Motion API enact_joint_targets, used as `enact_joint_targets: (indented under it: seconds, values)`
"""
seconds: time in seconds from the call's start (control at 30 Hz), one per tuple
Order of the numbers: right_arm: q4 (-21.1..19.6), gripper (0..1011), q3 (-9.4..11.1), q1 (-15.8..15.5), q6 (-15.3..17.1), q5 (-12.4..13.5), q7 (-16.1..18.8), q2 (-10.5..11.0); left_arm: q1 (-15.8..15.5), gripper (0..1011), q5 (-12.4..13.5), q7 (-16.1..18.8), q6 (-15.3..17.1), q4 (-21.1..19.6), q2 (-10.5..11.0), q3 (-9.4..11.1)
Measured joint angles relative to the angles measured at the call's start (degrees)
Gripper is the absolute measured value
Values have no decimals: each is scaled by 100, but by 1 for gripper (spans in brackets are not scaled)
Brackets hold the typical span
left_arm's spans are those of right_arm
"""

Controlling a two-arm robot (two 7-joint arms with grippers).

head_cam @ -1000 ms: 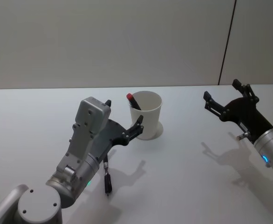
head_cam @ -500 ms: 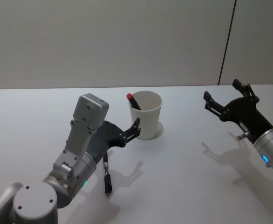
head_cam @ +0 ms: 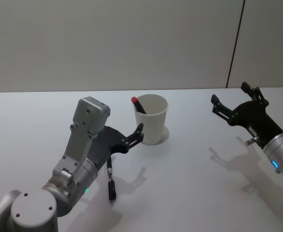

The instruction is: Place the pen into the pen holder.

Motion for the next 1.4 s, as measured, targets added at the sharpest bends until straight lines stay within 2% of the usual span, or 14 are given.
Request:
enact_joint_targets:
  seconds: [0.17,0.47,1.1,1.4]
  values:
    - [0,1002,0,0,0,0,0,0,19,1001,-98,12,83,-25,3,-30]
    - [0,1002,0,0,0,0,1,0,56,1001,-386,101,419,-126,10,-100]
    - [0,1002,0,0,0,0,1,0,129,1001,-1040,554,1135,-262,-105,-220]
    - [0,1002,0,0,0,0,1,-1,146,1001,-1223,684,1469,-283,-153,-249]
